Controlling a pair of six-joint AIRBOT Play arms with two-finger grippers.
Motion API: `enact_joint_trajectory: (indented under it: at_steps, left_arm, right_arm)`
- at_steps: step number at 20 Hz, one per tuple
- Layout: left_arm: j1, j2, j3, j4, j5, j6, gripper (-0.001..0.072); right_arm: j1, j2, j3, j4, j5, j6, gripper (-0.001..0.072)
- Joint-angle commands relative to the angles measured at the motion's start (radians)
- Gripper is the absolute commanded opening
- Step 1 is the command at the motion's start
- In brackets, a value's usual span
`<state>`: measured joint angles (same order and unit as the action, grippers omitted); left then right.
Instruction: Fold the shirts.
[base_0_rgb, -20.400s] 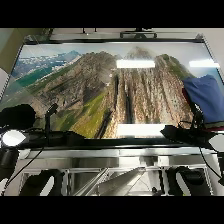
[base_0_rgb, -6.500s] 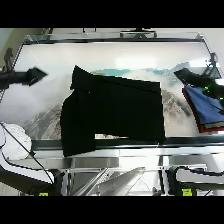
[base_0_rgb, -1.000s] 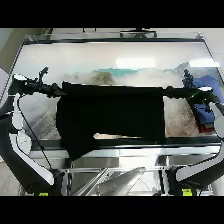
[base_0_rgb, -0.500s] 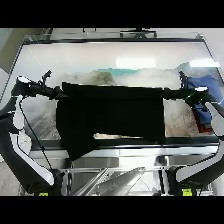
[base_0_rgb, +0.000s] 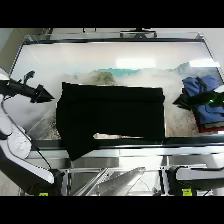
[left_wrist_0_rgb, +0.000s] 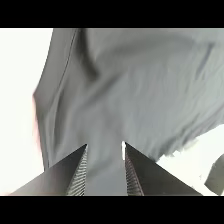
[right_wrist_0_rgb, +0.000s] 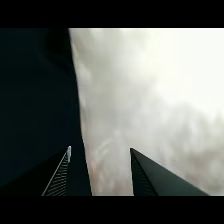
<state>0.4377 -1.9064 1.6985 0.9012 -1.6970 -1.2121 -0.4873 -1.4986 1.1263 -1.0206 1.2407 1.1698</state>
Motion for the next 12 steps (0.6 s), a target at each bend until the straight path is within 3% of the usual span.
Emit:
enact_joint_trajectory:
  at_steps: [1, 5, 10, 11, 12]
  left_arm:
    - [0.071, 0.221, -0.323, 0.015, 0.054, 0.057, 0.0247]
    - [0.148, 0.43, -0.705, 0.021, 0.156, 0.12, 0.0247]
    - [0.214, 0.562, -0.946, 0.023, 0.191, 0.119, 0.0247]
    - [0.217, 0.582, -0.982, 0.024, 0.211, 0.12, 0.0247]
    - [0.217, 0.601, -1.022, 0.025, 0.245, 0.121, 0.0247]
  right_arm:
    - [-0.076, 0.196, -0.2, -0.1, 0.071, 0.073, 0.0426]
    - [-0.094, 0.356, -0.514, -0.053, -0.049, 0.068, 0.0426]
    - [-0.094, 0.332, -0.703, 0.243, -0.135, -0.159, 0.0422]
    - [-0.094, 0.323, -0.716, 0.286, -0.135, -0.202, 0.0358]
    - [-0.094, 0.312, -0.719, 0.313, -0.137, -0.232, 0.0345]
